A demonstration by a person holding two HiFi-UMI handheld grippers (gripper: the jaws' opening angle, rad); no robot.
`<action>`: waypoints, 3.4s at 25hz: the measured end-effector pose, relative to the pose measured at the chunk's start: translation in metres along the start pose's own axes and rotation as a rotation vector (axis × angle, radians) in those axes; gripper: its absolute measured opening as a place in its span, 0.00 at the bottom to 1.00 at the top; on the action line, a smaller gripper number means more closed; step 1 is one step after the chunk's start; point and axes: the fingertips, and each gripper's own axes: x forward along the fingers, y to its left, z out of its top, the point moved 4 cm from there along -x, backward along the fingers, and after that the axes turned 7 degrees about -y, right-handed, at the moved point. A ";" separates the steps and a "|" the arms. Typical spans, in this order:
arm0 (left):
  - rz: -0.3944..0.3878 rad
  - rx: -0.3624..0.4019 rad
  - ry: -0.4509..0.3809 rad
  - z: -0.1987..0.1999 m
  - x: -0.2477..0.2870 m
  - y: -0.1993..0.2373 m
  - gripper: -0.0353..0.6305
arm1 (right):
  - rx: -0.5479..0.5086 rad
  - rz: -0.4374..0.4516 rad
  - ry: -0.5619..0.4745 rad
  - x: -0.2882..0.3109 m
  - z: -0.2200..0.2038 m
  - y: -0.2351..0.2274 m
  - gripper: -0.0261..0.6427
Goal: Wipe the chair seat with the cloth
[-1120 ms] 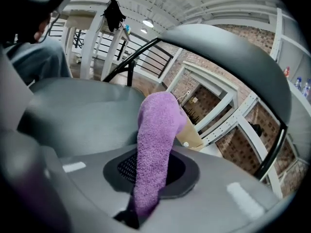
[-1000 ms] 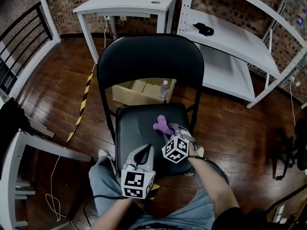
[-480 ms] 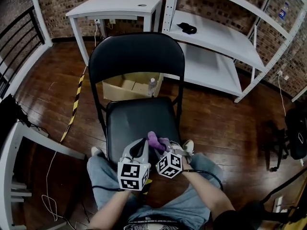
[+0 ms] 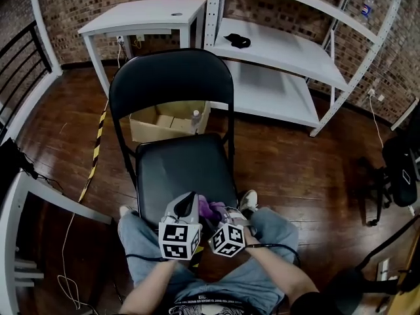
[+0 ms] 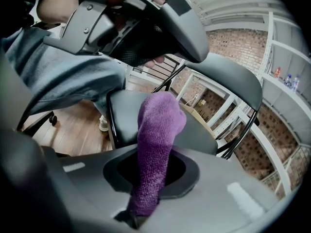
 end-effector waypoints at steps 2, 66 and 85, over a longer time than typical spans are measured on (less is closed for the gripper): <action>-0.002 0.001 0.004 -0.002 0.000 -0.002 0.06 | 0.001 0.000 0.000 -0.001 -0.001 0.000 0.11; -0.027 0.001 -0.003 0.010 0.024 0.007 0.06 | 0.307 -0.249 0.150 0.032 -0.041 -0.116 0.11; -0.053 0.020 -0.013 0.010 0.001 -0.021 0.06 | 0.324 -0.254 0.138 -0.022 -0.048 -0.047 0.11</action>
